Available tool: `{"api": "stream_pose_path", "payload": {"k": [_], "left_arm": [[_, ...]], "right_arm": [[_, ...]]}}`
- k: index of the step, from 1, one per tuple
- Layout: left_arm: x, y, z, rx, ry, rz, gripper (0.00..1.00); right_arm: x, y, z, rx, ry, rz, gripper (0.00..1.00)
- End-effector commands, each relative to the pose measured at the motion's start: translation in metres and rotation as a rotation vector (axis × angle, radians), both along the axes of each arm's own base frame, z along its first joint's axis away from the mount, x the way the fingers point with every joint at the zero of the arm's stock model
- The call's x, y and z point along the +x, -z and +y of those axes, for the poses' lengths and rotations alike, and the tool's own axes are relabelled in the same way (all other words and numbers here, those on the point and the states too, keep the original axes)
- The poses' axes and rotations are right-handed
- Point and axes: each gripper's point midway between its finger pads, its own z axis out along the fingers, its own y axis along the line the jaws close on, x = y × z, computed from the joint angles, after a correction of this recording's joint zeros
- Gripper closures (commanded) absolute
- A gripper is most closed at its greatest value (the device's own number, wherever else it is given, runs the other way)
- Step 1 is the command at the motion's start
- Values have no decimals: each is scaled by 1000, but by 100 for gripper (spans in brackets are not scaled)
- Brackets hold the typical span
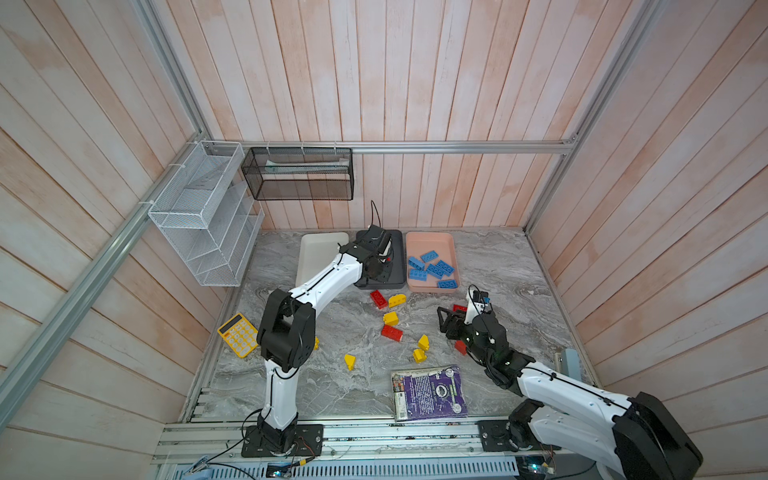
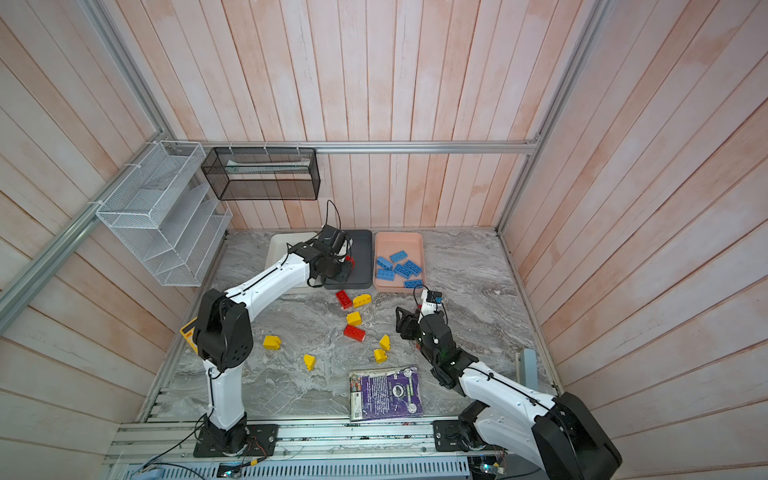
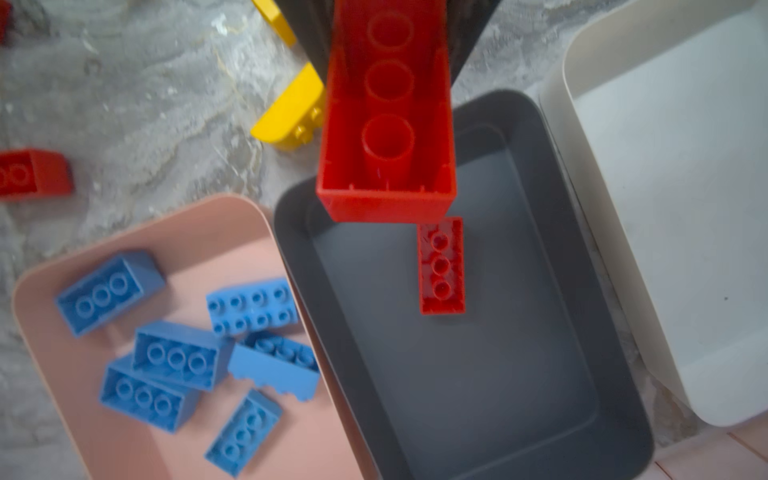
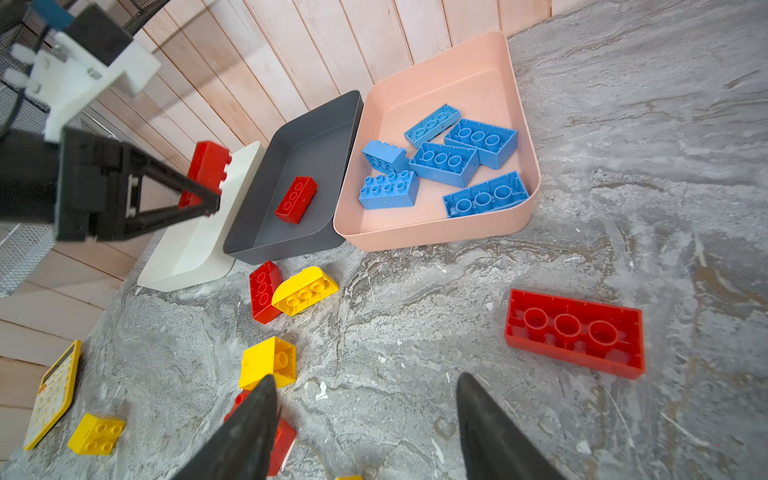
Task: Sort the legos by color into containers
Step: 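Carry the red brick into the dark grey tray and open the left gripper, then withdraw the left gripper while the right gripper lowers to a red brick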
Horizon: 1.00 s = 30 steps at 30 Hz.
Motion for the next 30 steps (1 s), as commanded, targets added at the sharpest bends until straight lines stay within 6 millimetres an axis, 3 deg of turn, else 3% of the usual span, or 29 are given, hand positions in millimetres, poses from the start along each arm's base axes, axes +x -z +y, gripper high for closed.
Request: {"api": "stream_pose_path", "payload": {"k": [1, 7, 17, 24, 30], "left_arm": [[37, 5, 3, -39, -59, -18, 72], [81, 29, 22, -40, -141, 0, 72], [99, 54, 30, -29, -165, 27, 69], [98, 43, 27, -55, -155, 19, 58], [92, 13, 25, -86, -141, -12, 44]], "right_arm": [[3, -6, 0, 3, 14, -10, 32], [3, -7, 0, 5, 13, -15, 32], [3, -6, 2, 1, 7, -11, 32], [3, -7, 3, 2, 1, -15, 32], [4, -8, 7, -7, -25, -21, 29]]}}
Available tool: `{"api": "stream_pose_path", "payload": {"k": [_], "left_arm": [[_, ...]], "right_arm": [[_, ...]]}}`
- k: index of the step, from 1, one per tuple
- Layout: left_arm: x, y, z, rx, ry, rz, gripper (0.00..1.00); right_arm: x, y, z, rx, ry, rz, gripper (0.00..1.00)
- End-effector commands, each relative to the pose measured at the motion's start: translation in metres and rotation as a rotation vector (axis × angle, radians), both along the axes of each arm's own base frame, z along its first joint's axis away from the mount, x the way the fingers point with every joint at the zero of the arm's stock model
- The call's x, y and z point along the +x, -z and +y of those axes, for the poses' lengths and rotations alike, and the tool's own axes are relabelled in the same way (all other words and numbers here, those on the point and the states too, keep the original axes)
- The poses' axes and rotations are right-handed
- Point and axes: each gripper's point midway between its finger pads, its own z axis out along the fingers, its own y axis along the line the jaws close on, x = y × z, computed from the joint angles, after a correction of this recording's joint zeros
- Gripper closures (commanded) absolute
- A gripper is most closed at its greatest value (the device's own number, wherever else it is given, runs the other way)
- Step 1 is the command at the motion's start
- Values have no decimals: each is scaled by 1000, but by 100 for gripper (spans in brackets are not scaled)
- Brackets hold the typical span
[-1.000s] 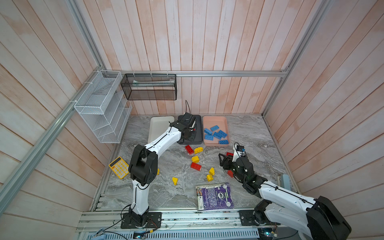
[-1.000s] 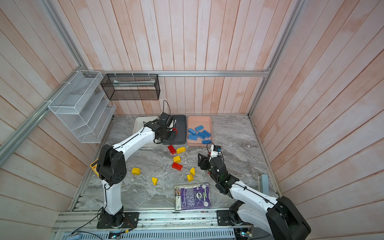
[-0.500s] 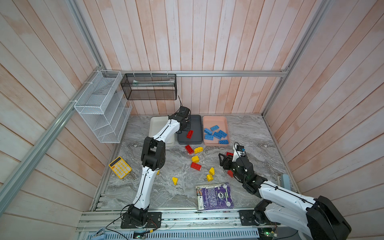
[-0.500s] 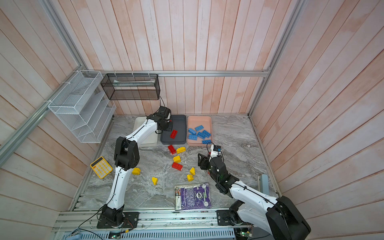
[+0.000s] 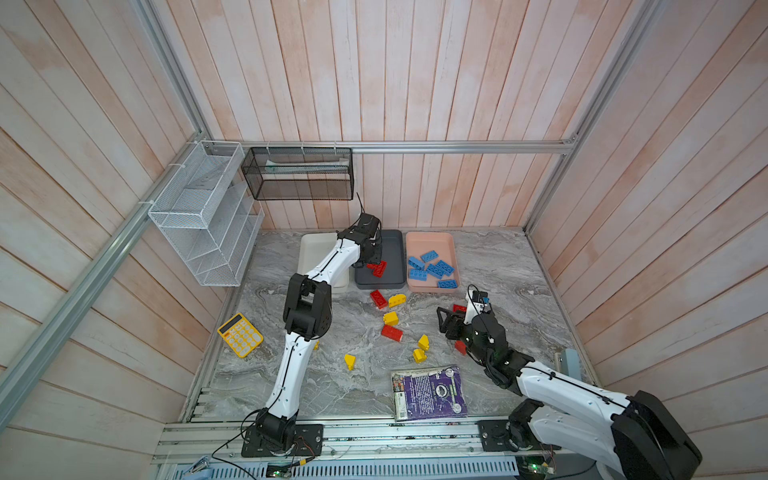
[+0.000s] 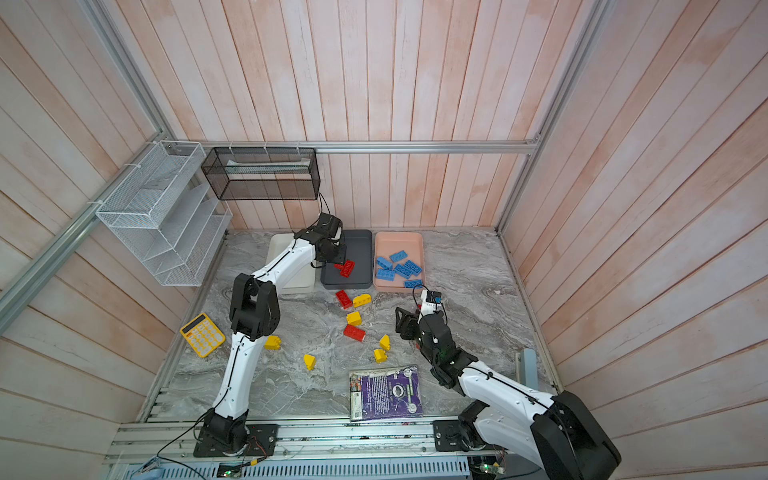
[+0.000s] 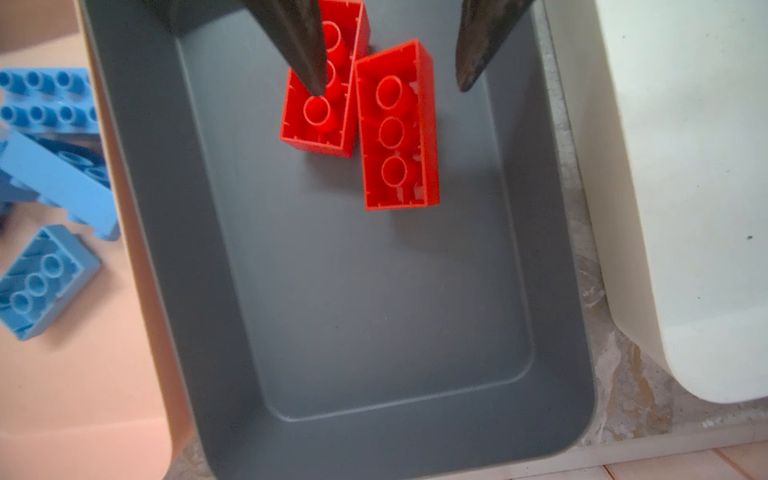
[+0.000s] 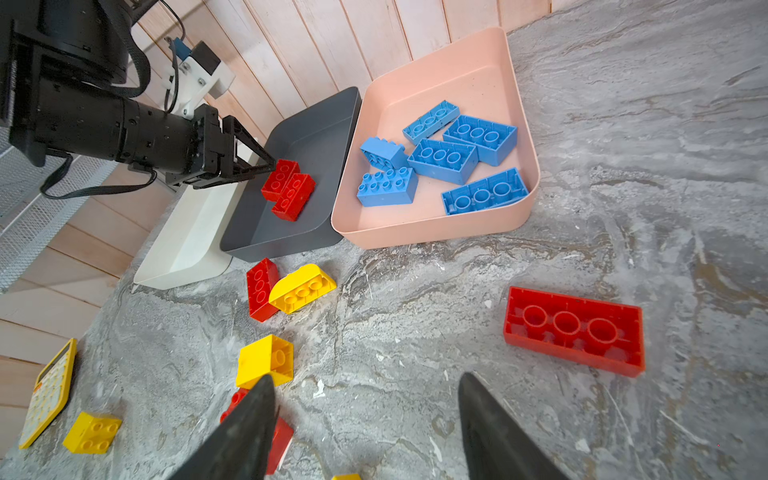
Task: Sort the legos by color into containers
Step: 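Withdraw the left gripper while the right gripper lowers to a red brick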
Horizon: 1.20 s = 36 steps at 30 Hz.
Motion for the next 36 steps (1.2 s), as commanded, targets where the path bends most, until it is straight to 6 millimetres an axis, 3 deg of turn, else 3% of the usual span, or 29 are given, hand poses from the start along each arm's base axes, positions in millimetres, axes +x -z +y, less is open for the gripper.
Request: {"api": "stream_pose_path", "payload": {"k": [1, 9, 15, 23, 28, 36], "left_arm": [[-5, -45, -3, -48, 11, -56, 42], [-37, -120, -7, -98, 55, -168, 36], [-77, -173, 1, -181, 65, -256, 35], [-144, -210, 18, -326, 60, -322, 34], [-181, -225, 40, -355, 27, -383, 34], [-230, -243, 76, -355, -17, -511, 34]], "right_arm": [[3, -10, 7, -3, -27, -27, 29], [5, -28, 15, -62, -79, -62, 27], [2, -44, 39, -86, -207, -29, 27], [-13, -34, 77, -196, -371, 71, 27], [-26, -16, 106, -281, -464, 131, 27], [-38, 20, 134, -439, -542, 197, 28]]}}
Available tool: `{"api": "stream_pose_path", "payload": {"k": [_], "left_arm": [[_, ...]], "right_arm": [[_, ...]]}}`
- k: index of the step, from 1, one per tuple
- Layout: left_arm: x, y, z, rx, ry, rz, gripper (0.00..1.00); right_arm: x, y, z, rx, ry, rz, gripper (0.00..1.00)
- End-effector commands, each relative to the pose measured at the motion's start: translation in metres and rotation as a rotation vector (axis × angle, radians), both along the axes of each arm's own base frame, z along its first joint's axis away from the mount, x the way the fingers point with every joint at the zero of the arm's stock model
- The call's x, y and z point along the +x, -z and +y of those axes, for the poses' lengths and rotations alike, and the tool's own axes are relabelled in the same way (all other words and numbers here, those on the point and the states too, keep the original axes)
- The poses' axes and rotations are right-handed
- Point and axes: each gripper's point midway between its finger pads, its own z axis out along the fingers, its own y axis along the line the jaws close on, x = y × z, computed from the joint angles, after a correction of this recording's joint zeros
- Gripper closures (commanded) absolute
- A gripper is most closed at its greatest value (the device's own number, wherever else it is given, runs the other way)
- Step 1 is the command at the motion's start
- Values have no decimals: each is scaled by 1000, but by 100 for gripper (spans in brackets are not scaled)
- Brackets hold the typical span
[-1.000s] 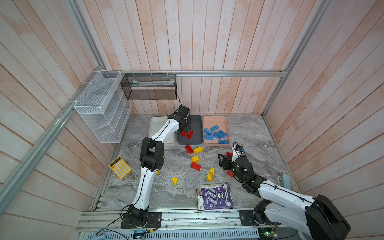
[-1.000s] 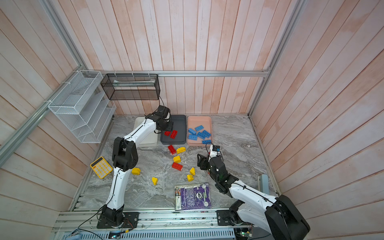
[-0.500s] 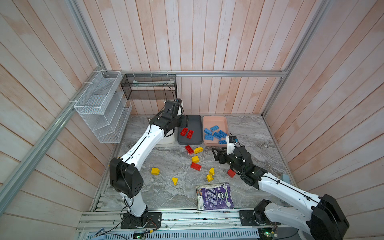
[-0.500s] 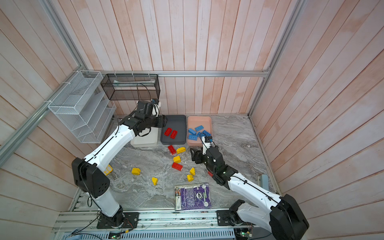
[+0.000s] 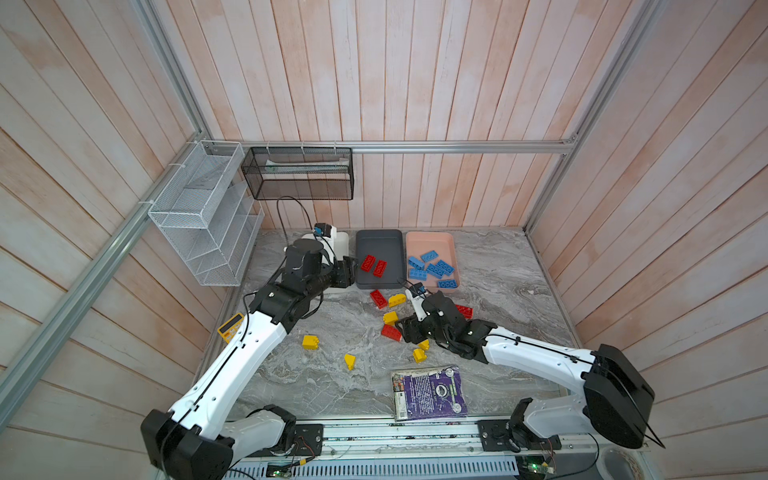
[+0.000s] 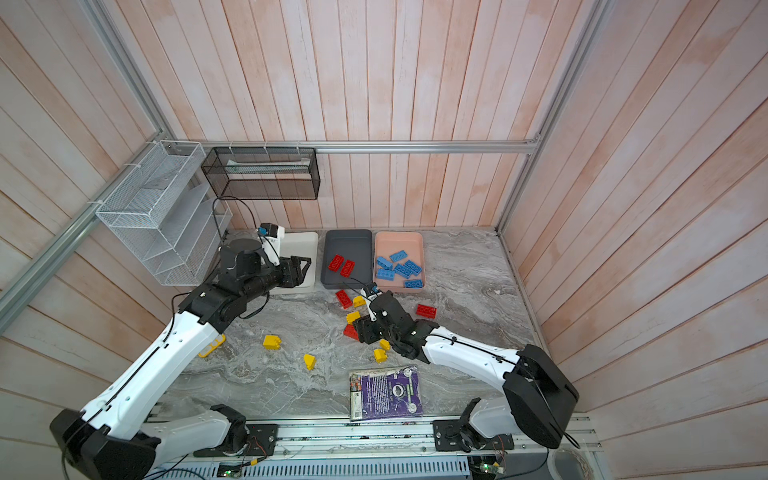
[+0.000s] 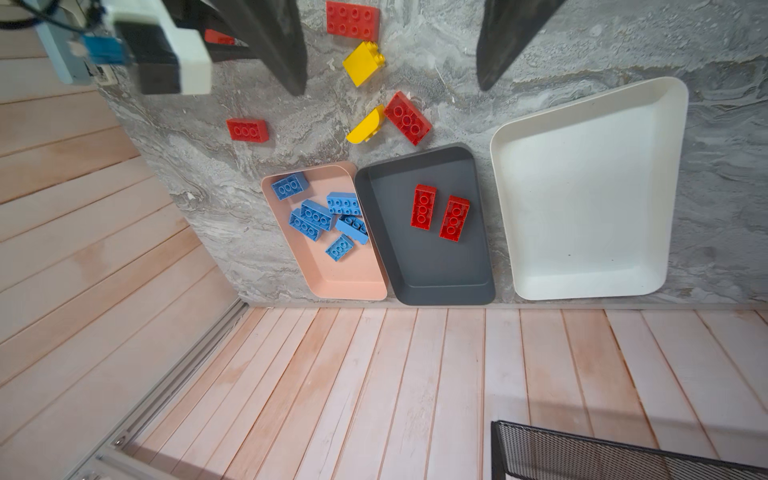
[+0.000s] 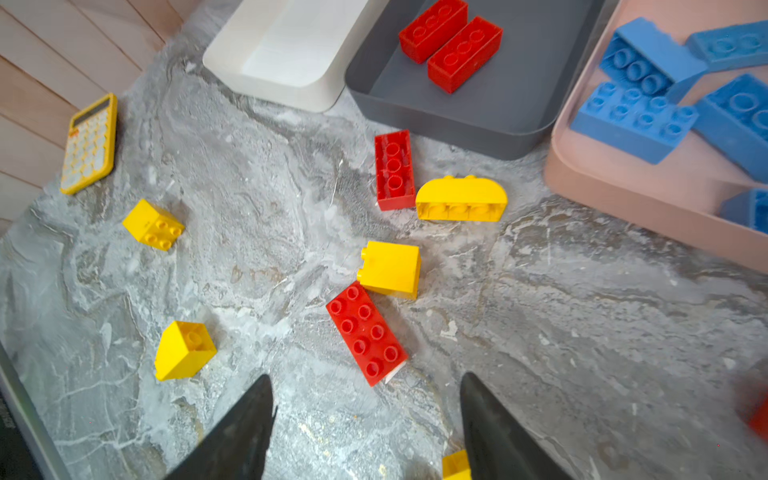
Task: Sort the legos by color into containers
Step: 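Withdraw the left gripper while the right gripper lowers to a red brick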
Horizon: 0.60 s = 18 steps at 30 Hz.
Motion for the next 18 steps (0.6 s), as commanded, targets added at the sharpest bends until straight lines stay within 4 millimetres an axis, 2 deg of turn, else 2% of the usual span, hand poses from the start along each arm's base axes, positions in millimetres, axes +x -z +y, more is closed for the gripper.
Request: {"api": "stream_pose_path", "payload": {"k": [1, 5, 10, 13, 18], "left_arm": [[-11, -12, 11, -11, -26, -68, 34], [-33, -8, 21, 15, -15, -85, 34], [-54, 12, 37, 46, -35, -90, 33], [-59, 19, 47, 74, -67, -108, 31], [-60, 19, 48, 67, -69, -128, 30]], "right_arm": [[-5, 13, 6, -107, -52, 7, 27], [-6, 33, 17, -195, -115, 37, 24], [1, 55, 23, -270, -136, 56, 24], [2, 63, 29, -289, -156, 71, 24], [5, 79, 36, -327, -177, 104, 24]]}}
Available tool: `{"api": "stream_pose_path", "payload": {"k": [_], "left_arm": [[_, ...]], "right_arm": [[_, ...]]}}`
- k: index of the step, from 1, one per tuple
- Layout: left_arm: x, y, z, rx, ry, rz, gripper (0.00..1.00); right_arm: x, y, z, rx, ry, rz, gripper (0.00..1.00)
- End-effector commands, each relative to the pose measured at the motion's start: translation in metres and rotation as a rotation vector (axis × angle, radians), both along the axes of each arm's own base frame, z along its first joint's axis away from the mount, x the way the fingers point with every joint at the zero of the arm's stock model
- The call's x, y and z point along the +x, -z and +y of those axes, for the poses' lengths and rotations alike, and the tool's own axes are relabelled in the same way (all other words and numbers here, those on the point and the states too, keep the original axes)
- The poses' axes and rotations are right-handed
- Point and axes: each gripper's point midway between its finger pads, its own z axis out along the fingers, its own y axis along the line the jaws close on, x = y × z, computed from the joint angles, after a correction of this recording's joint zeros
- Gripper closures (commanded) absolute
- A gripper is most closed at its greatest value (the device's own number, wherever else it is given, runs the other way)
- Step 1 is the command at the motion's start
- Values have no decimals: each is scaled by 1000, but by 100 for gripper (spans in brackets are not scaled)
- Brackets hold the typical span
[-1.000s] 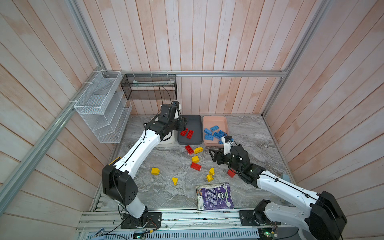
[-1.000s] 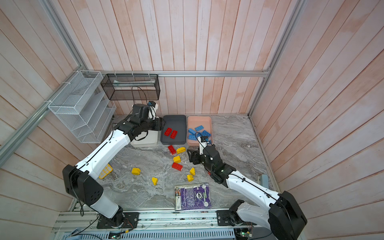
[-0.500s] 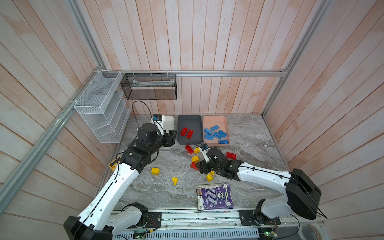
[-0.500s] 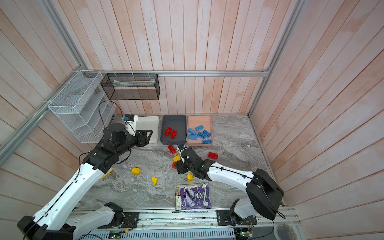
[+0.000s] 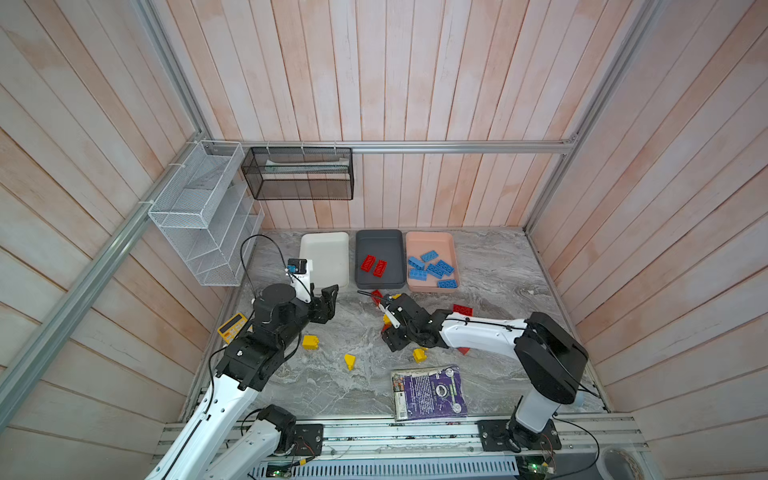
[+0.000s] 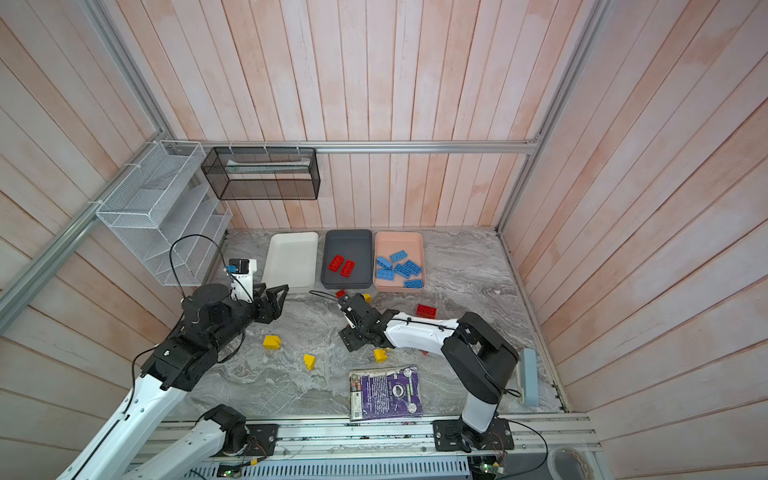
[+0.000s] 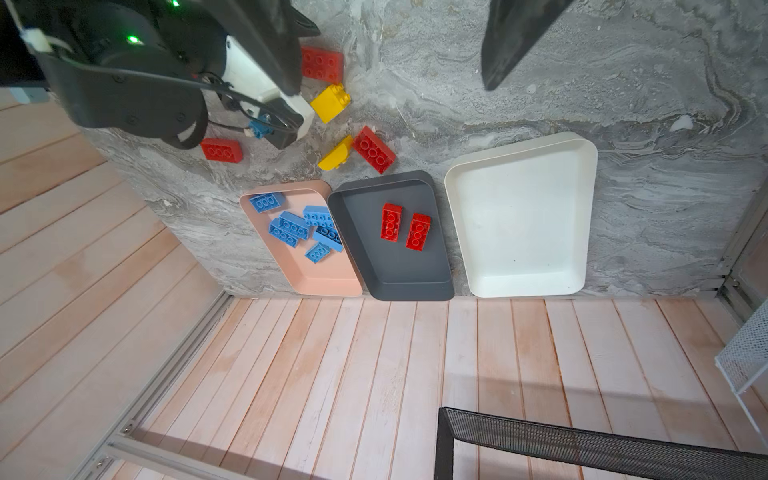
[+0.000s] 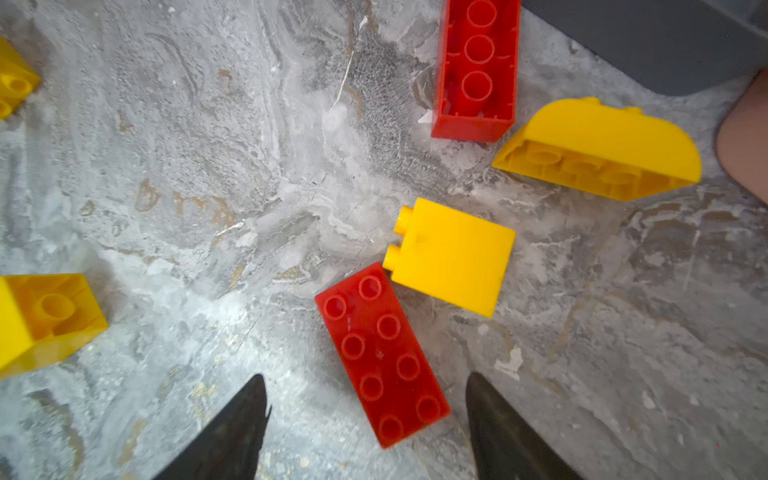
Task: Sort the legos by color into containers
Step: 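Withdraw the left gripper while the right gripper lowers to a red brick, then close the right gripper on the red brick beside the yellow brick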
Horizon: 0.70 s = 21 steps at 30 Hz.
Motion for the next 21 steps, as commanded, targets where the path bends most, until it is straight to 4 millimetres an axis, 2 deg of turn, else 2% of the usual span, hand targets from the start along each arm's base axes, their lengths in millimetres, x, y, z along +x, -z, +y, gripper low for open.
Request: {"api": "stream_pose_path", "payload": {"k": [1, 7, 14, 17, 21], "left_arm": [[3, 1, 4, 20, -18, -25, 30], [7, 18, 10, 47, -58, 15, 30], [6, 19, 9, 43, -55, 12, 30], [6, 20, 10, 43, -57, 15, 30], [7, 20, 10, 45, -60, 16, 30]], "right_arm": [[-1, 10, 4, -46, -32, 25, 24], [2, 18, 5, -72, -27, 33, 24], [6, 29, 1, -129, -24, 42, 26], [6, 33, -2, -152, -16, 45, 31], [6, 36, -9, -178, 1, 39, 47]]}}
